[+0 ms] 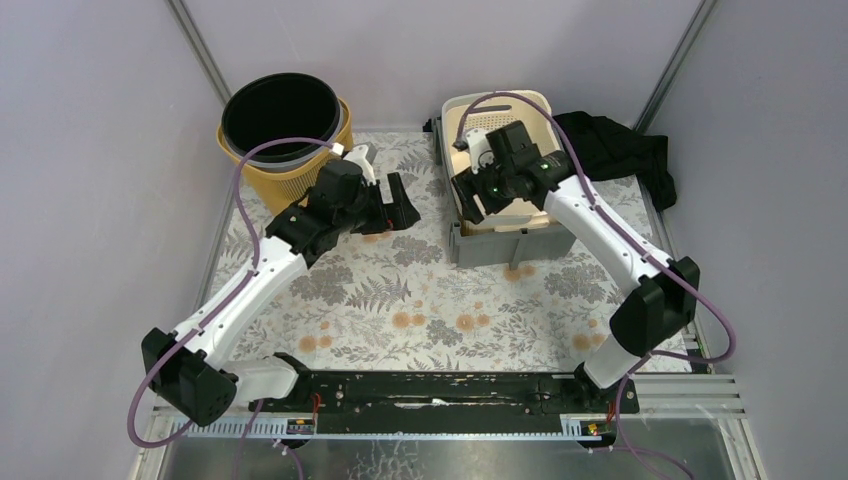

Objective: Turn the large container upside down

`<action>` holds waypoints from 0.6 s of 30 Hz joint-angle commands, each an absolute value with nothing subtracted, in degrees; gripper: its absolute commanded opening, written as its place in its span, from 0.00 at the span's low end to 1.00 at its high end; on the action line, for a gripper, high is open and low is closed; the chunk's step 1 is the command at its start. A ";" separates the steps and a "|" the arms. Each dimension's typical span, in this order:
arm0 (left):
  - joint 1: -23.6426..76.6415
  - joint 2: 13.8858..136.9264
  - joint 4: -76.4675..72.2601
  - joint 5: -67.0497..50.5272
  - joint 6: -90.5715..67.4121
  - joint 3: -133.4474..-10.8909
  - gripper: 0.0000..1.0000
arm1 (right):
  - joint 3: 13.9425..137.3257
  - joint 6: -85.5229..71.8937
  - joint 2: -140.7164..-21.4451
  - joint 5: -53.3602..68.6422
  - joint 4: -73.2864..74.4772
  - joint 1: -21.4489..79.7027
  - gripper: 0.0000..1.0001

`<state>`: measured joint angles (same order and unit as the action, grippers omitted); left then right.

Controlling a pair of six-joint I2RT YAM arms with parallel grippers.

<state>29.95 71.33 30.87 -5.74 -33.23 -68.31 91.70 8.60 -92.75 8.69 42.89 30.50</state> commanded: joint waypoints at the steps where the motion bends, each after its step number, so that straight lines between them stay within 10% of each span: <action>1: 30.24 70.00 31.33 -4.26 -31.96 -67.33 1.00 | 93.45 9.58 -94.26 7.07 41.10 33.54 0.75; 18: 30.24 67.52 31.82 -3.18 -32.19 -65.44 1.00 | 99.76 3.39 -102.25 -8.15 45.32 34.89 0.44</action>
